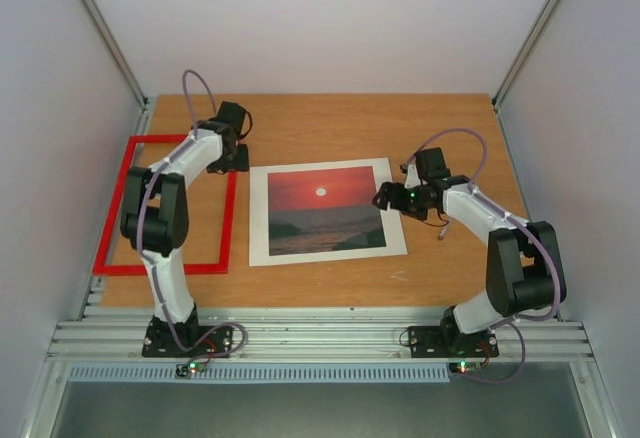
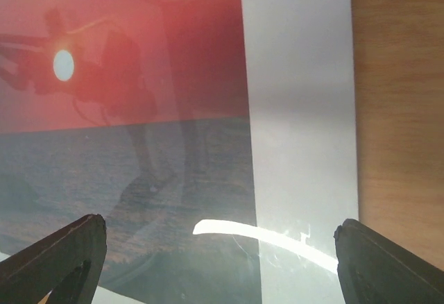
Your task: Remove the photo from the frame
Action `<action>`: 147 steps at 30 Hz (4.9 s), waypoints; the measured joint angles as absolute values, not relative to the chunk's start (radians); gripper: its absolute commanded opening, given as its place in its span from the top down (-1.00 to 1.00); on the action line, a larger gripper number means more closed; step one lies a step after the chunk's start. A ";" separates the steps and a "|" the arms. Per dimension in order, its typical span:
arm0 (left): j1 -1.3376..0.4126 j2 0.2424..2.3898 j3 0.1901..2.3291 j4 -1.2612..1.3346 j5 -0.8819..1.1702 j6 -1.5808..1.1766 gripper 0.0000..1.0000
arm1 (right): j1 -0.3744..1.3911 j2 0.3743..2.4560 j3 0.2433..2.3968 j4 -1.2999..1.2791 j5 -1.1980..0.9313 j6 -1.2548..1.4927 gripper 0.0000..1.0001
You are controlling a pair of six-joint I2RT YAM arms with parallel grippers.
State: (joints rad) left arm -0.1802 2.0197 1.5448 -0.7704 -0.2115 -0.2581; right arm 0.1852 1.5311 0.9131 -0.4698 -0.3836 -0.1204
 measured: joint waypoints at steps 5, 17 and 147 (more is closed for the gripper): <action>-0.297 1.824 1.466 -0.790 -0.237 -0.294 -0.41 | 0.172 1.474 0.856 -0.495 -0.373 -0.118 -0.81; -0.682 1.608 1.198 -0.789 -0.249 -0.401 -0.64 | 0.162 1.339 0.765 -0.598 -0.296 -0.100 -0.87; -1.072 1.623 0.877 -0.186 -0.187 -0.361 -0.99 | 0.242 1.322 0.739 -0.540 -0.625 -0.041 -0.79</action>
State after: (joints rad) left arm -1.0721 1.6226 0.8772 -0.1860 -0.1875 -0.3611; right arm 0.2417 1.3216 0.7387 -0.5396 -0.6250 -0.0410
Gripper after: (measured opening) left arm 0.994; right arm 0.890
